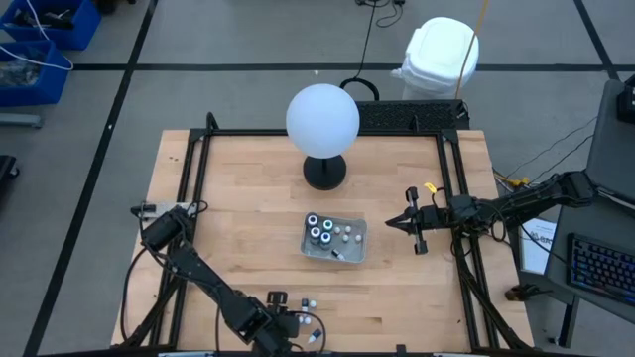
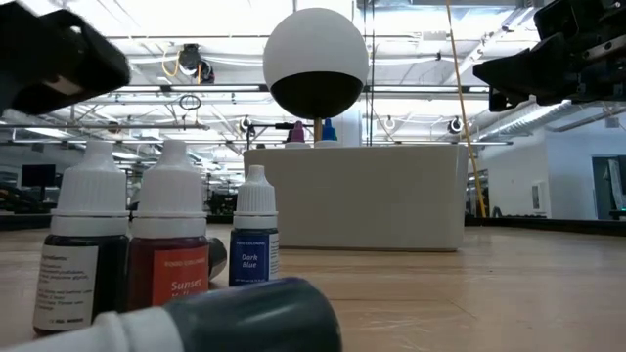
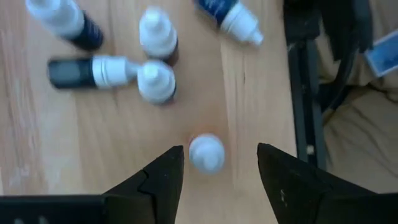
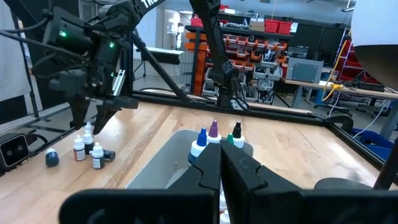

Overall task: Pick & Place food coloring
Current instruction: Put the small orange food coloring bottle into the gray bin

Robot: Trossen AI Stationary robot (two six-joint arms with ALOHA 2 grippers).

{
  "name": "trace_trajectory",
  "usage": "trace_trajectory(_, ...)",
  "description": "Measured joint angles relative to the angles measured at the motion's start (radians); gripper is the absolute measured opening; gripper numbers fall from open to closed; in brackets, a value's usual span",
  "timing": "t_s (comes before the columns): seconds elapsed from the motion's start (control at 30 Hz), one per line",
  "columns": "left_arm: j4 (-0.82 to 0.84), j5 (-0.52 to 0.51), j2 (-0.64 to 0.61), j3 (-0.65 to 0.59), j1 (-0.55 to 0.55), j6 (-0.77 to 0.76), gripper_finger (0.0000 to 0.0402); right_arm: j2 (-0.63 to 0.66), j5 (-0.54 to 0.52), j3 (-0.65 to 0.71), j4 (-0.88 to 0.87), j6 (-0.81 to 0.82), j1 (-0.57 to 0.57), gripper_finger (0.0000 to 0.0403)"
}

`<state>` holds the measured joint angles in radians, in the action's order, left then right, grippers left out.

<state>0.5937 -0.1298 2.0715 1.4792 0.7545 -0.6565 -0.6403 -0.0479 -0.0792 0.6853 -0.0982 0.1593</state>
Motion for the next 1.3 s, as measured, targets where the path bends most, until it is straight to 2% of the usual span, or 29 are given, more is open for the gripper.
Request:
trace_trajectory(0.7, -0.005, 0.025, 0.000, 0.000, -0.037, 0.026, 0.0203, 0.000, -0.002, 0.000, 0.000, 0.000, 0.000, 0.0000)
trace_trajectory(0.83, 0.000, 0.025, 0.000, 0.000, -0.037, 0.025, 0.0172, 0.000, -0.002, 0.000, -0.001, 0.000, 0.000, 0.0000)
trace_trajectory(1.13, 0.007, 0.025, -0.001, 0.000, -0.037, 0.027, 0.0070, 0.000, -0.002, 0.000, -0.001, 0.000, 0.000, 0.0000)
trace_trajectory(1.3, 0.036, 0.026, -0.026, -0.001, -0.037, 0.076, 0.0066, 0.000, -0.003, 0.000, -0.001, 0.000, 0.000, 0.0000)
